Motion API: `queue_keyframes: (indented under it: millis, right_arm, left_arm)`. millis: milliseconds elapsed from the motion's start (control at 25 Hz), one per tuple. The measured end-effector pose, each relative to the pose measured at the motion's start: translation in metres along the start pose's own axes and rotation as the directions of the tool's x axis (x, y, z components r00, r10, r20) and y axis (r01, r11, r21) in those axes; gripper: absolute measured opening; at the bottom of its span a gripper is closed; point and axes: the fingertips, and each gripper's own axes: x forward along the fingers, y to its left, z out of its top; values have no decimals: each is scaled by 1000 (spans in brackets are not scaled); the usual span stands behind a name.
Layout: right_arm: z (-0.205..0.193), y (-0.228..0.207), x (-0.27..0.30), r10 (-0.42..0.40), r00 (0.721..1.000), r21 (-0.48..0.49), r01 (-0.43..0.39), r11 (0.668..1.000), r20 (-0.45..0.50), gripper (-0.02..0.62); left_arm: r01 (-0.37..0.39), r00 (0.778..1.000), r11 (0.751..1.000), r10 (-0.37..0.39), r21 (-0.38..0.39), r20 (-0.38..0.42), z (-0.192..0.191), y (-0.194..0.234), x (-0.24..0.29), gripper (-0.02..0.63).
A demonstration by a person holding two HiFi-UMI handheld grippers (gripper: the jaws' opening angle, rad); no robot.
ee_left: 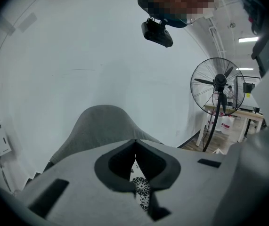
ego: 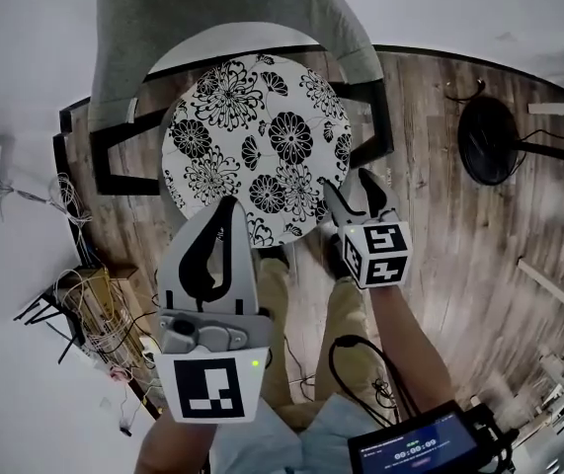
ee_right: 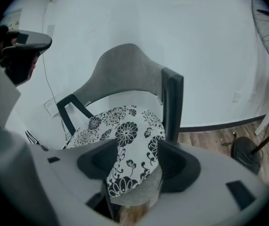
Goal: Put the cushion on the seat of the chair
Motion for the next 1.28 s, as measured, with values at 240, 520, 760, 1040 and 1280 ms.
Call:
queue_keyframes:
  millis: [240,520,760,1040,1280]
  right_arm:
    - [45,11,-46,31,998,-37,-29,999,59,268]
    - [140,62,-142,142,966,-127,-116,985,214,261]
    - [232,105,-252,251,887,-248,-161,955,387,235]
    - [295,129,-344,321,798,-376,-128,918,510,139]
    - [308,143,-383,392,742,-434,-151,888,544,93]
  left_arm:
    - [-20,999,1000,19,19,31,35,-15,-23,9]
    - [-87,991,995,82,45,111,102,-32,-60,9]
    - [-181,961,983,174,13,213,172,-48,-112,9]
    - [-265,905,964,241,21,351,242,-74,-161,9]
    - [-337,857,941,299,17,419,267,-83,-190,9]
